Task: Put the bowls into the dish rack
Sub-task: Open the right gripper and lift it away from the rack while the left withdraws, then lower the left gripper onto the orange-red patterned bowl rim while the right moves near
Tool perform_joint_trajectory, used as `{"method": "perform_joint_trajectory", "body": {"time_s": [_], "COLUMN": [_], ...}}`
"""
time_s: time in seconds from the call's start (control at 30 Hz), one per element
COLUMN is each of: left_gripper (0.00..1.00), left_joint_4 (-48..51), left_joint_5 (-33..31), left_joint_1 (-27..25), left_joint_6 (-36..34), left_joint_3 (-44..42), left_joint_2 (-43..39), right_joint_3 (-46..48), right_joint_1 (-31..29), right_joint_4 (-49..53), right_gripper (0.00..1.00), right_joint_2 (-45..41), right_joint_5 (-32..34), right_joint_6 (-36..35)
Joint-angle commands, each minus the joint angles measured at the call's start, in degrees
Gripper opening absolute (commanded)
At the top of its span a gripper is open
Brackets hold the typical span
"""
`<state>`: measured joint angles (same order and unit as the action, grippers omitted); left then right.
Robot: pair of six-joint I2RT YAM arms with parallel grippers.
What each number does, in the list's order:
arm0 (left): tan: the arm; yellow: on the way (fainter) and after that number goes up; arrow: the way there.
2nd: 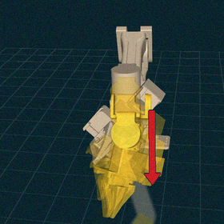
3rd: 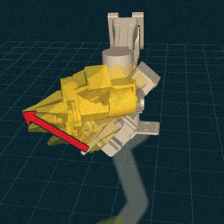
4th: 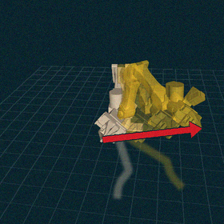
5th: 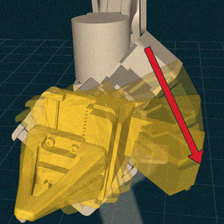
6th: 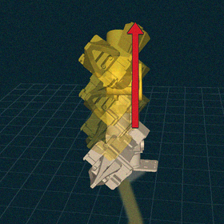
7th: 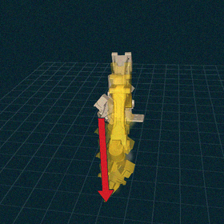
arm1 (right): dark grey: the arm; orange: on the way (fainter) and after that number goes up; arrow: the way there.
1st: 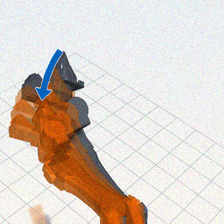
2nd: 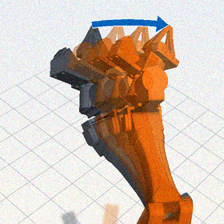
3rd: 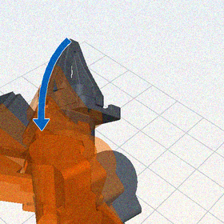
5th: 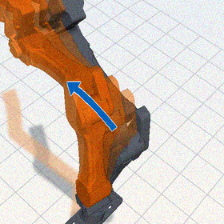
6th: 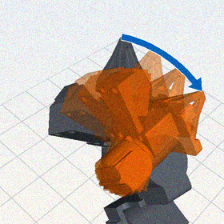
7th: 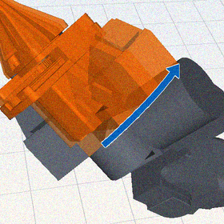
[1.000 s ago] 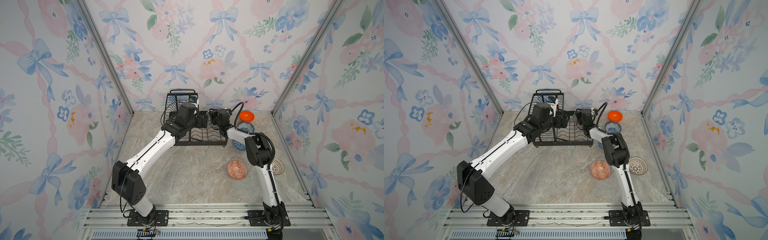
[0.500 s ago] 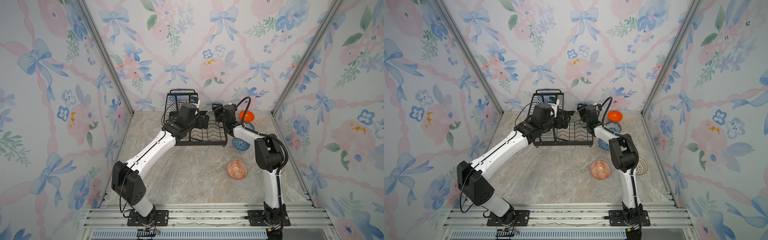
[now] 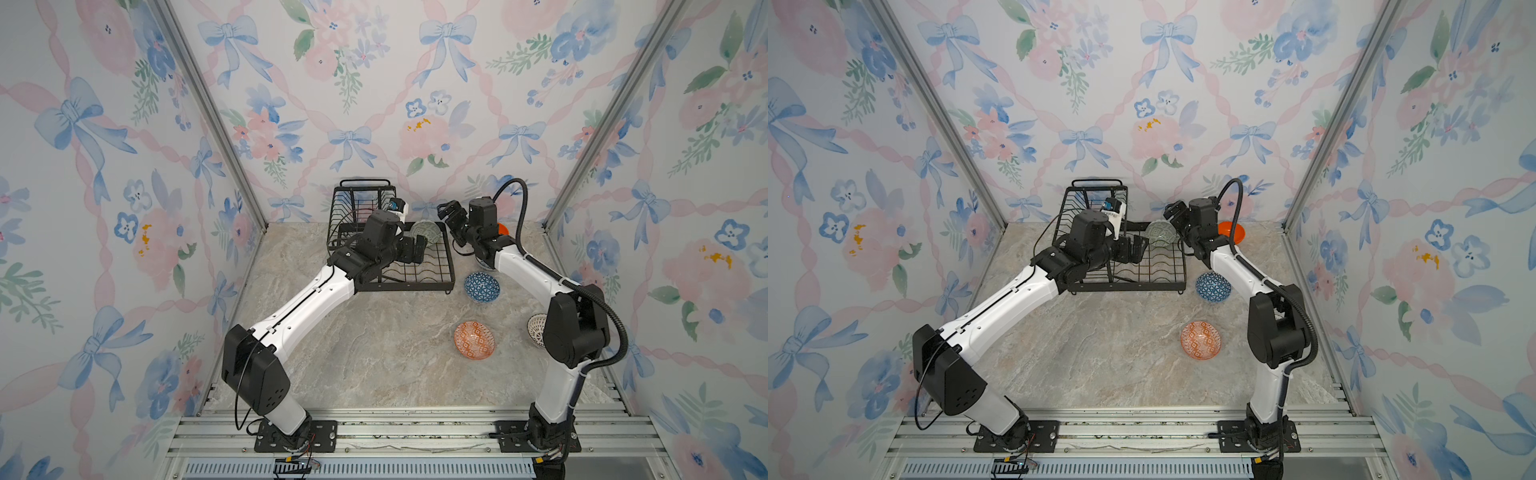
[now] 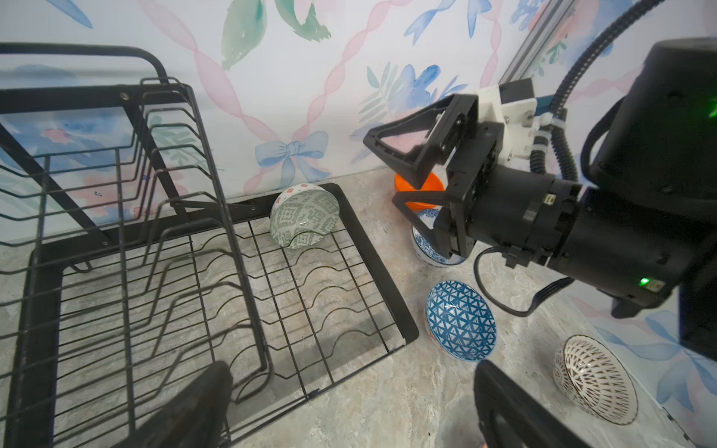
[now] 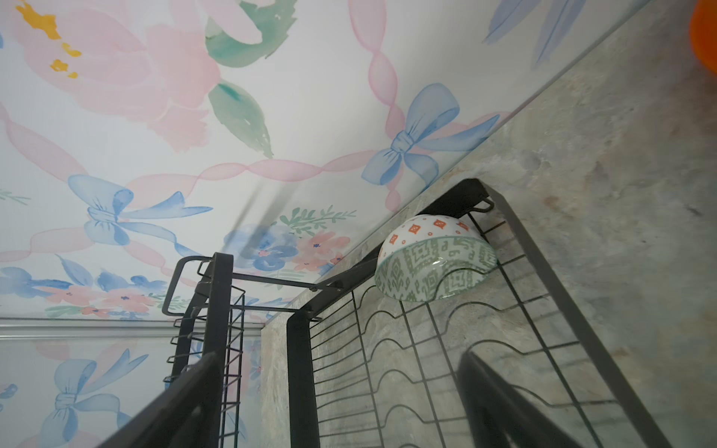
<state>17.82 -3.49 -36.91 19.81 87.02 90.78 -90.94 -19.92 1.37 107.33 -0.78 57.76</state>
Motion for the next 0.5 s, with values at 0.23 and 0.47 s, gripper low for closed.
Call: {"method": "perform_joint_trajectory", "body": {"time_s": [0.23,0.47], "left_gripper": [0.98,0.98], "left_joint_4": [0.4,0.5], "left_joint_5": [2.8,2.1], "left_joint_1": [-5.0,-9.7], "left_joint_6": [8.4,12.7], "left_joint_3": [-10.9,-17.8], "left_joint_2": [-8.8,-12.6], "right_joint_3": [-4.4,-1.3], "right_joint_1": [-3.4,-6.8], "right_joint_4": [37.6,51.2], "right_gripper": [0.97,0.97], "right_joint_2": [-11.0,-19.9], "right_joint_5": [12.4,25.0], "right_joint_6": [-19.4,-21.6]}}
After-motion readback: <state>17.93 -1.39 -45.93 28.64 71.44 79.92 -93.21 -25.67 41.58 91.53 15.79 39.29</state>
